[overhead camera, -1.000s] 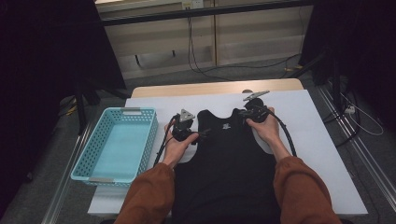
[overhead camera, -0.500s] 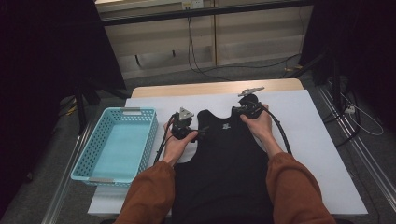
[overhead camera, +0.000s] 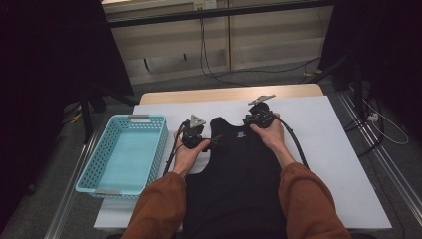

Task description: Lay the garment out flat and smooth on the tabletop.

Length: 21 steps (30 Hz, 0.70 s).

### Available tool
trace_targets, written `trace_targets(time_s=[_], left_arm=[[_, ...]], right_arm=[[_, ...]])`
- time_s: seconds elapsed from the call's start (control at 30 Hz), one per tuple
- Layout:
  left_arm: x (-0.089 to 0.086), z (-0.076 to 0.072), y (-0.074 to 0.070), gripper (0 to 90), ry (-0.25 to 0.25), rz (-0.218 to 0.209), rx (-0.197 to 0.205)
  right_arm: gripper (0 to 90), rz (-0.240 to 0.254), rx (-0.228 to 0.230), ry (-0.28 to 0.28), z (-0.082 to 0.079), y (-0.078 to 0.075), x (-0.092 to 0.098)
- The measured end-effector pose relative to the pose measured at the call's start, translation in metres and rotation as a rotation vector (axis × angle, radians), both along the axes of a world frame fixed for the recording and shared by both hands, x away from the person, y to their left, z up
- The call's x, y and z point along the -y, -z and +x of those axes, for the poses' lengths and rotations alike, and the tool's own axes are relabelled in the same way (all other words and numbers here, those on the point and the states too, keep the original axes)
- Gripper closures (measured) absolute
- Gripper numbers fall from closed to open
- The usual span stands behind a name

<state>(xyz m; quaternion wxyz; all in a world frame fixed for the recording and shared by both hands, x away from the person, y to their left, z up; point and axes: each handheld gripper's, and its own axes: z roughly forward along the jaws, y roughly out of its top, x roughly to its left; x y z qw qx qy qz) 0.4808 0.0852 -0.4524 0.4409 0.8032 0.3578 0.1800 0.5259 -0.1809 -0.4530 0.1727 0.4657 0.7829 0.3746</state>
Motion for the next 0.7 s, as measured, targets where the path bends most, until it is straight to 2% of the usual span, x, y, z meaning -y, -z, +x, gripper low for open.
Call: trace_targets(time_s=[0.07,0.13,0.2,0.23,0.3,0.4,0.5,0.63,0.7], left_arm=[[0.001,0.002,0.001,9.0,-0.006,0.014,0.002],[0.002,0.003,0.002,9.0,0.001,0.003,-0.014],[0.002,0.003,0.002,8.8,-0.005,0.011,-0.013],[0.003,0.003,0.003,8.8,-0.003,0.022,-0.006],[0.004,0.002,0.003,9.8,-0.004,0.038,-0.001],[0.002,0.003,0.003,13.1,-0.022,0.039,-0.009],[0.001,0.004,0.003,12.8,-0.028,0.04,-0.025],[0.0,0.003,0.001,12.6,-0.029,0.04,-0.021],[0.0,0.001,-0.001,12.5,-0.023,0.041,-0.021]], right_arm=[[68.4,0.015,0.013,0.0,-0.002,-0.004,0.005],[65.4,0.018,0.023,0.009,-0.004,-0.007,0.011],[66.6,0.028,0.033,0.011,-0.008,-0.009,0.016],[68.0,0.03,0.034,0.015,-0.01,-0.009,0.018],[79.4,0.034,0.038,0.009,-0.015,-0.009,0.023],[88.5,0.028,0.021,-0.001,-0.021,-0.006,0.029],[86.7,0.013,0.009,-0.018,-0.026,0.001,0.028],[79.9,-0.025,-0.003,-0.04,-0.029,0.007,0.021],[73.2,-0.033,0.002,-0.046,-0.031,0.007,0.018]])
